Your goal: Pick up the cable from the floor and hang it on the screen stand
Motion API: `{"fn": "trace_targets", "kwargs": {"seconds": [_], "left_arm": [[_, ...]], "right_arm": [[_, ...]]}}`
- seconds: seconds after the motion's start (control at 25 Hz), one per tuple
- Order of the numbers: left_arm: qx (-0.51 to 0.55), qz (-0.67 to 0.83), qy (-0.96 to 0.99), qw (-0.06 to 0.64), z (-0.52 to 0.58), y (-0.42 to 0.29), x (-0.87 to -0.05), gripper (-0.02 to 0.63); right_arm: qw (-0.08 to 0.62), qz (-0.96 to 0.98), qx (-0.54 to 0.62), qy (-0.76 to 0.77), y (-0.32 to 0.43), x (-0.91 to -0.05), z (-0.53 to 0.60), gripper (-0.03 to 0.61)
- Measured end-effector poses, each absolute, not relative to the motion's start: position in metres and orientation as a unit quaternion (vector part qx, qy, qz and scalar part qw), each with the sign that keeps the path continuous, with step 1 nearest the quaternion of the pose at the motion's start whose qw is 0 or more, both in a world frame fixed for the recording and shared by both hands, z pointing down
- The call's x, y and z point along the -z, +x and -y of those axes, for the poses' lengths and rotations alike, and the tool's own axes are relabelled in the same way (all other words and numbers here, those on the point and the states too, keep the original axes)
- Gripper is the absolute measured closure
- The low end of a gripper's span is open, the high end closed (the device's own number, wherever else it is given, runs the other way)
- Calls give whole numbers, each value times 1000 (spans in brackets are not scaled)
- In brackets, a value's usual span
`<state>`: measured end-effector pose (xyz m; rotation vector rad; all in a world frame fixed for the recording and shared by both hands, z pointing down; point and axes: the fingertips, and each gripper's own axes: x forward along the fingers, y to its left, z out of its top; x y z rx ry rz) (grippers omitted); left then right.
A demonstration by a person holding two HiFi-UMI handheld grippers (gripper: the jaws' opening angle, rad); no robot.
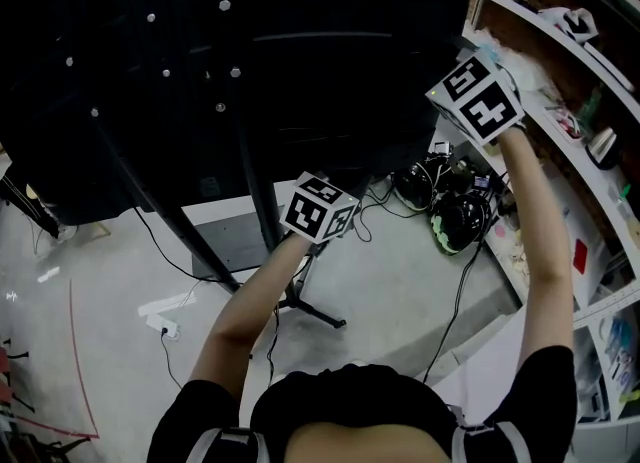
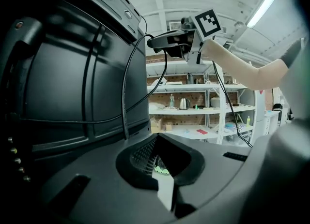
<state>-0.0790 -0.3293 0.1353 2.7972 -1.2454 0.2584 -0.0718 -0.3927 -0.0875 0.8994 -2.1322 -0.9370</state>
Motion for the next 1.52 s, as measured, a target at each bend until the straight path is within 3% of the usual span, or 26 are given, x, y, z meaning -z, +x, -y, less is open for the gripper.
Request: {"fn": "trace_targets", "kwargs": {"seconds": [0.8, 1.52], "left_arm": [[-74, 411, 908, 17, 364, -78, -112, 611], [-64, 418, 906, 19, 329, -108, -97, 611]], "right_arm": [[316, 782, 387, 374, -86, 154, 459, 518], [221, 780, 414, 415, -124, 264, 416, 518]]}}
